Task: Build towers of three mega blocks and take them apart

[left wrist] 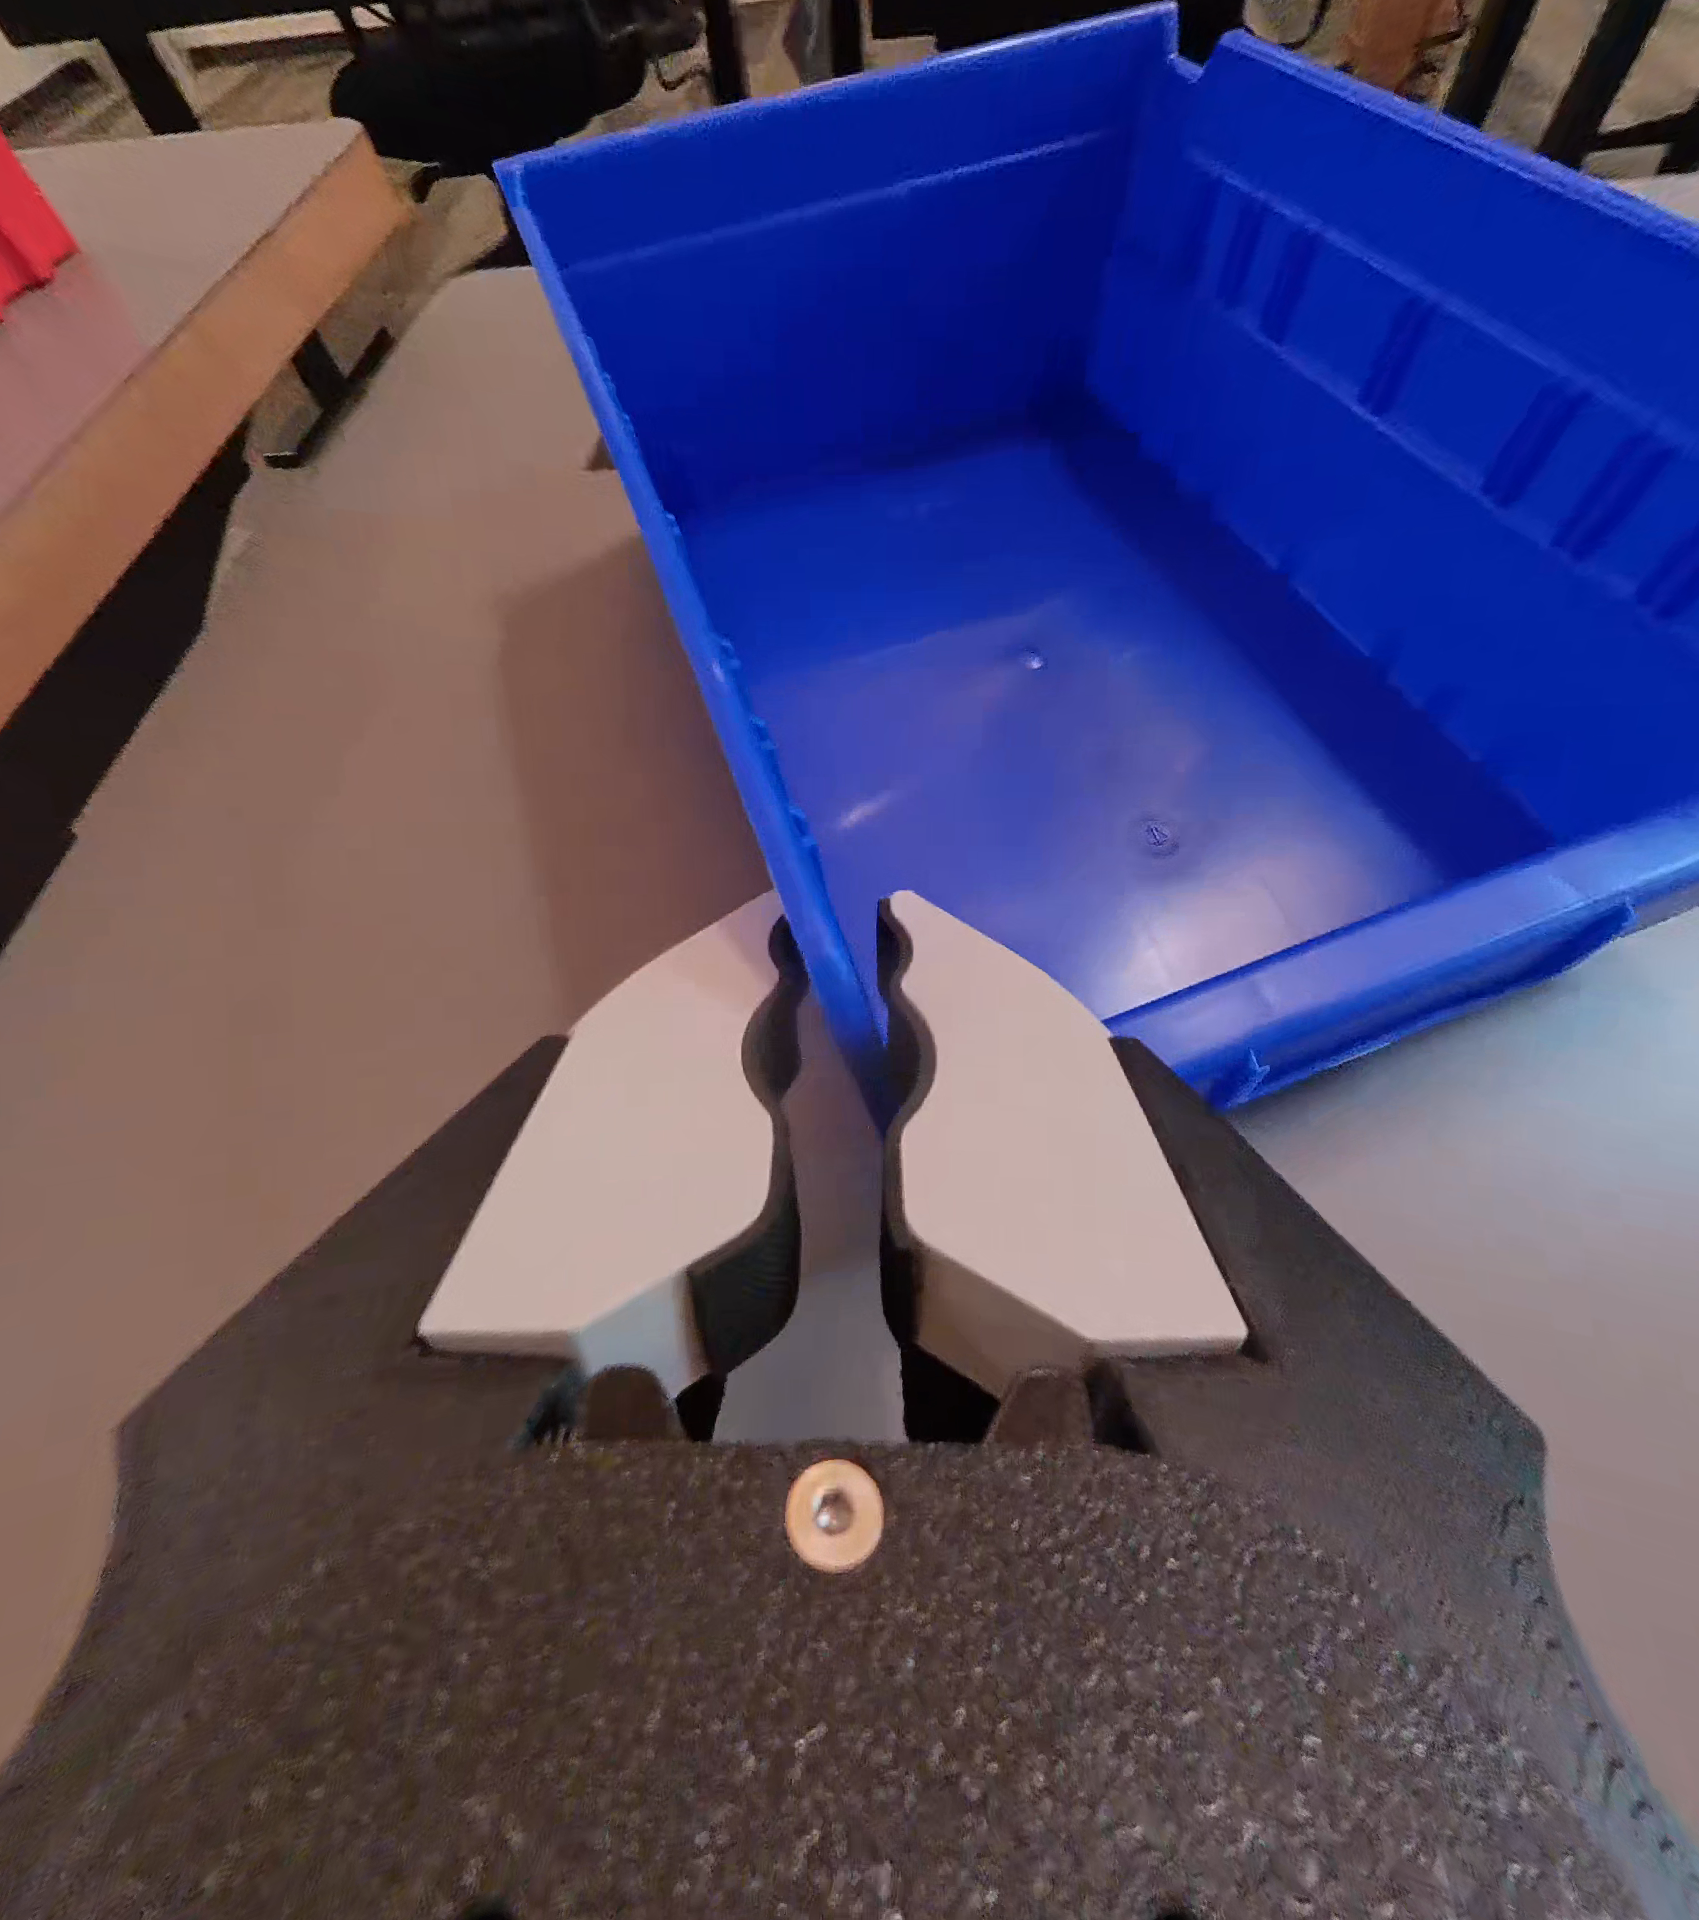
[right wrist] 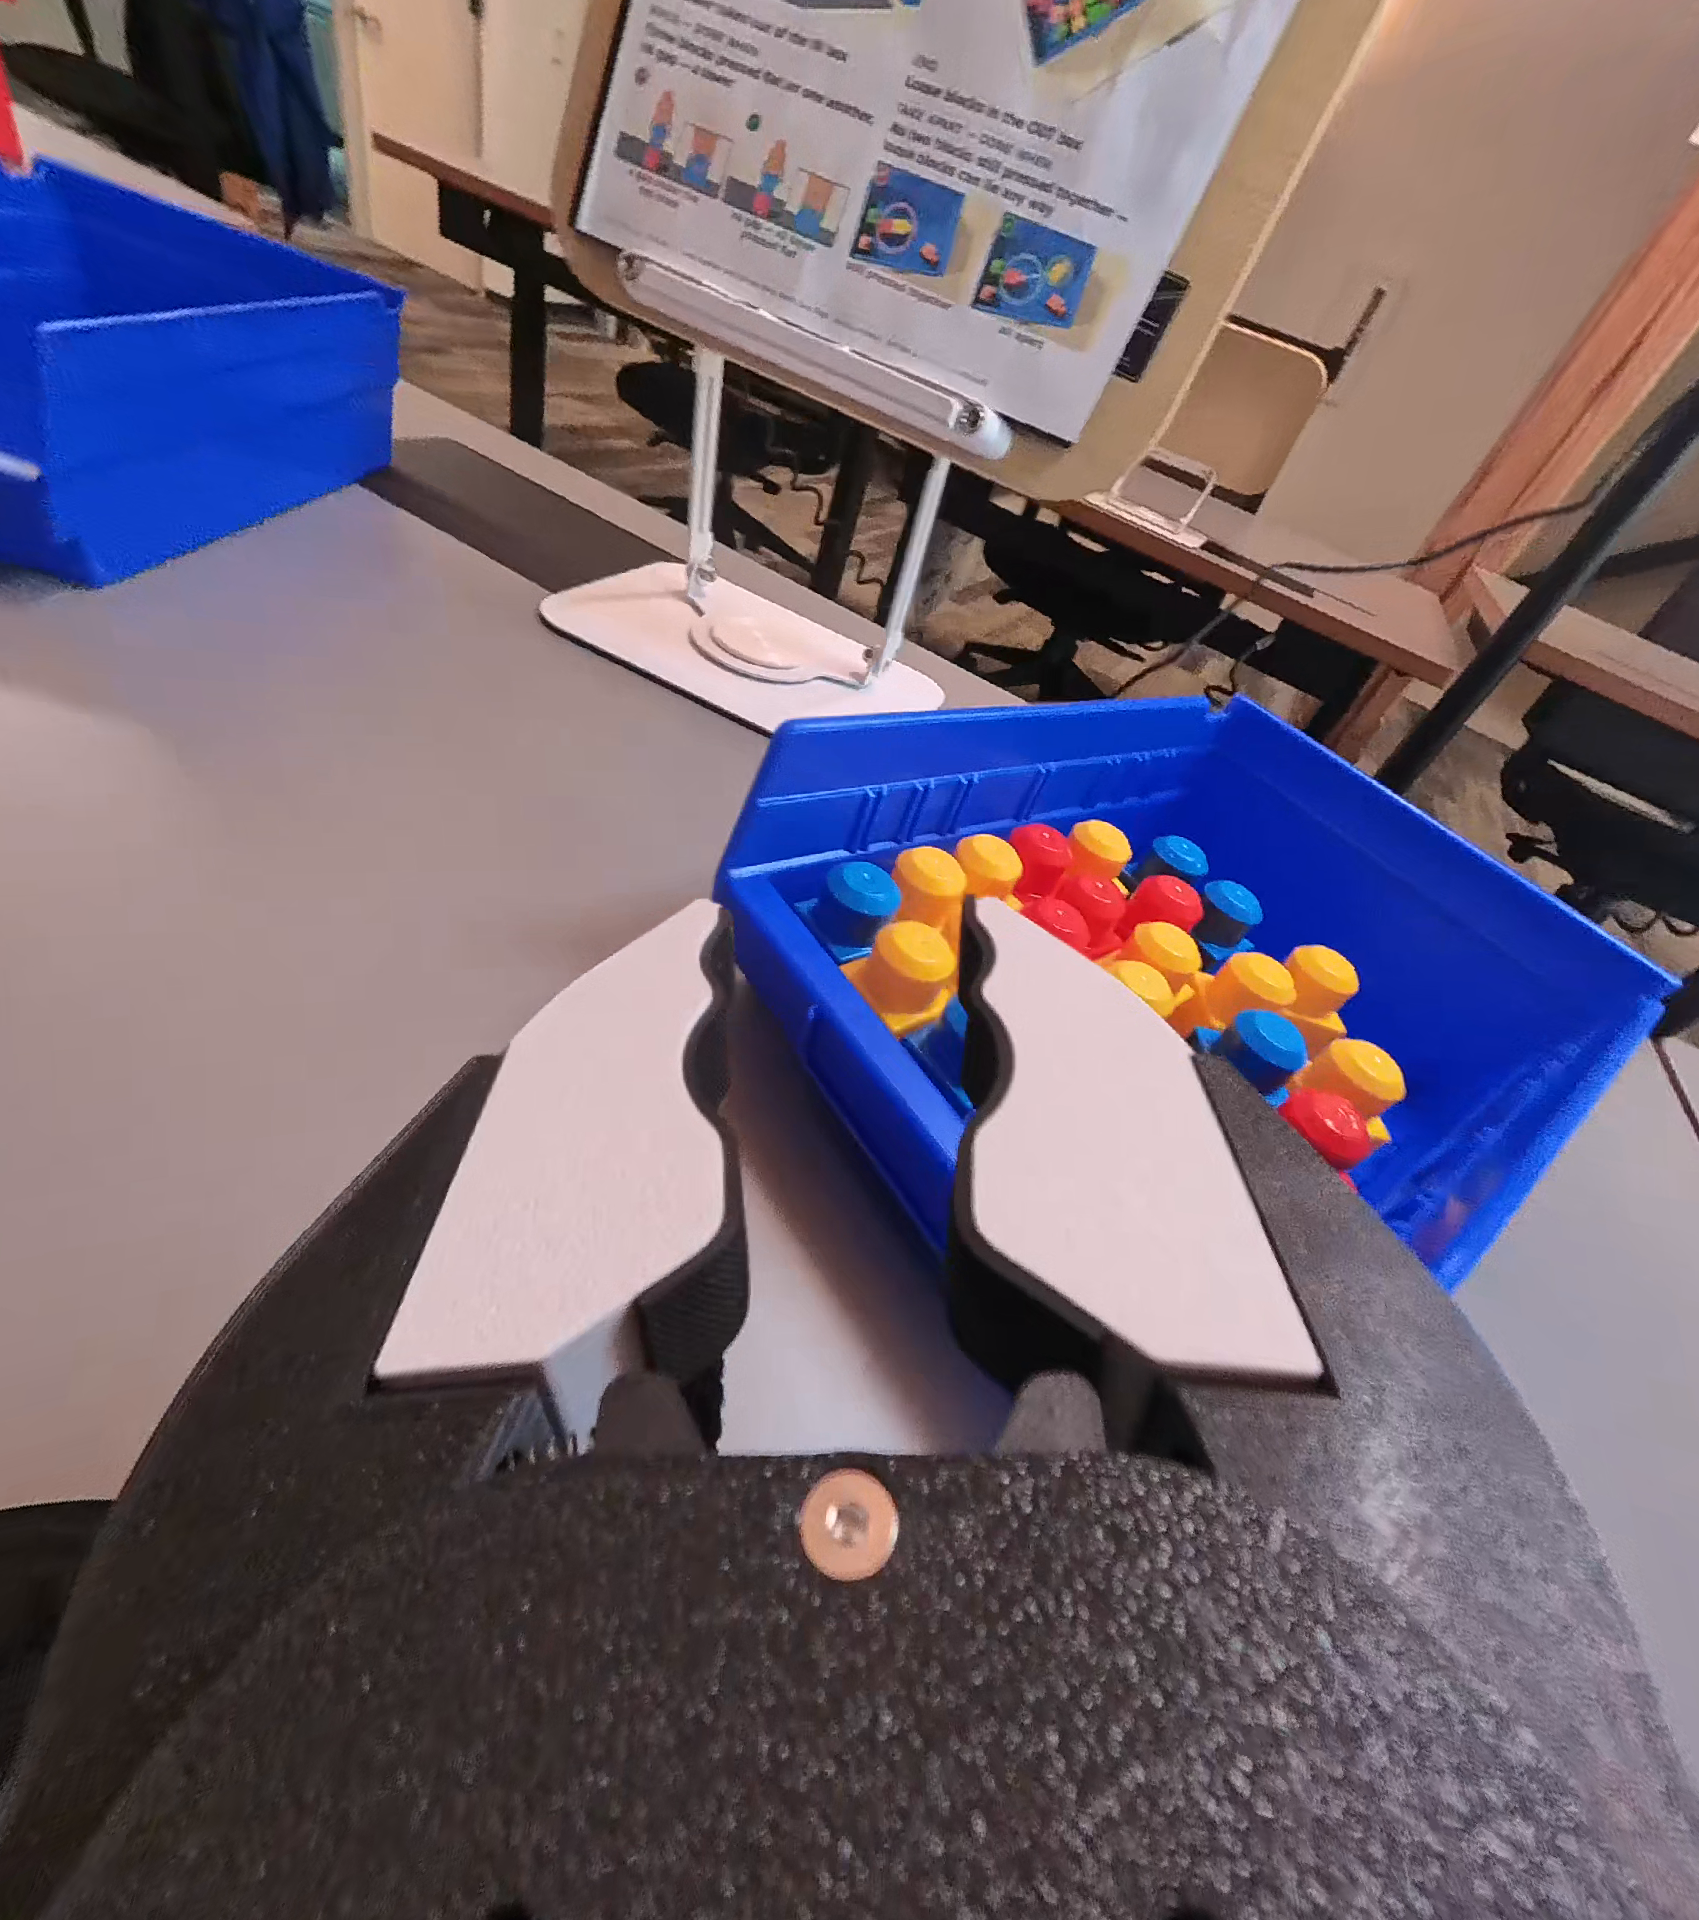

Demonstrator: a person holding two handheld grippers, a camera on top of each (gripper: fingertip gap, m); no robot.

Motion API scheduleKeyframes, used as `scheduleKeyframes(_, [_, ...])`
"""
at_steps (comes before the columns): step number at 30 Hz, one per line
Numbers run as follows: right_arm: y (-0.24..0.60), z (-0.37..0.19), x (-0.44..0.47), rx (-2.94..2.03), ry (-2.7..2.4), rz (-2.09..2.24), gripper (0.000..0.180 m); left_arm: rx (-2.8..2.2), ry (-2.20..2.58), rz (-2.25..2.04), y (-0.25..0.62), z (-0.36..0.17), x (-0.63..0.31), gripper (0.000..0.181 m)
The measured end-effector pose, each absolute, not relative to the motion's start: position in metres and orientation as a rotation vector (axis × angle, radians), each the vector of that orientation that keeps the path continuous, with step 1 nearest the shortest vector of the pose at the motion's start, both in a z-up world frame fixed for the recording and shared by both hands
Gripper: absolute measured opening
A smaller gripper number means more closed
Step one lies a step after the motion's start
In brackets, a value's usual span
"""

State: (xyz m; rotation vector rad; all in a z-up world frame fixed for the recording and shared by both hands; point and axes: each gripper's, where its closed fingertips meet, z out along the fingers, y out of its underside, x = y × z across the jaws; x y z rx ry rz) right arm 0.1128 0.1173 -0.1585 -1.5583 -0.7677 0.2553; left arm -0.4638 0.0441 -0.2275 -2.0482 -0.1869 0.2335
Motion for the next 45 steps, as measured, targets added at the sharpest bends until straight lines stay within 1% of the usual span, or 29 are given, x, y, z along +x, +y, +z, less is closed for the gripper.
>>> scheduleKeyframes(8, [0.129, -0.155, 0.152, -1.581, -0.582, 0.229, 0.039, -2.022, -0.088, 0.136, -0.004, -0.227, -0.371, 0.004])
scheduleKeyframes(13, [0.130, -0.156, 0.156, -1.599, -0.548, 0.223, 0.039, -2.017, -0.033, 0.029, 0.011, -0.226, -0.319, 0.003])
scheduleKeyframes(19, [0.135, -0.159, 0.174, -1.608, -0.515, 0.080, 0.038, -2.005, -0.046, -0.162, 0.027, -0.225, -0.284, 0.004])
scheduleKeyframes(20, [0.138, -0.160, 0.180, -1.619, -0.489, 0.057, 0.039, -1.999, -0.027, -0.178, 0.026, -0.225, -0.279, 0.005])
scheduleKeyframes(23, [0.144, -0.166, 0.200, -1.671, -0.394, 0.020, 0.046, -1.951, 0.090, -0.190, 0.022, -0.219, -0.259, 0.020])
scheduleKeyframes(25, [0.149, -0.175, 0.211, -1.719, -0.338, 0.035, 0.051, -1.917, 0.210, -0.170, 0.018, -0.215, -0.245, 0.020])
scheduleKeyframes(27, [0.154, -0.189, 0.219, -1.787, -0.295, 0.062, 0.057, -1.884, 0.330, -0.165, 0.015, -0.216, -0.229, 0.024])
scheduleKeyframes(30, [0.164, -0.205, 0.224, -1.864, -0.245, 0.117, 0.061, -1.863, 0.420, -0.125, 0.016, -0.217, -0.218, 0.028])
scheduleKeyframes(31, [0.168, -0.207, 0.227, -1.875, -0.233, 0.112, 0.061, -1.865, 0.416, -0.117, 0.018, -0.217, -0.217, 0.027])
scheduleKeyframes(35, [0.192, -0.217, 0.233, -1.924, -0.234, 0.078, 0.059, -1.888, 0.343, 0.016, 0.032, -0.217, -0.232, 0.012])
scheduleKeyframes(36, [0.197, -0.218, 0.231, -1.932, -0.225, 0.116, 0.057, -1.894, 0.335, 0.038, 0.035, -0.217, -0.234, 0.011])
scheduleKeyframes(38, [0.205, -0.220, 0.231, -1.943, -0.213, 0.151, 0.032, -1.906, 0.316, 0.064, 0.043, -0.217, -0.239, 0.009])
scheduleKeyframes(39, [0.208, -0.220, 0.235, -1.959, -0.203, 0.138, 0.022, -1.914, 0.294, 0.059, 0.048, -0.217, -0.242, 0.008])
scheduleKeyframes(40, [0.209, -0.220, 0.239, -1.964, -0.202, 0.130, 0.016, -1.920, 0.264, 0.037, 0.053, -0.216, -0.245, 0.007])
scheduleKeyframes(45, [0.202, -0.221, 0.244, -1.985, -0.213, 0.086, 0.010, -1.944, 0.175, -0.053, 0.064, -0.216, -0.256, 0.005])
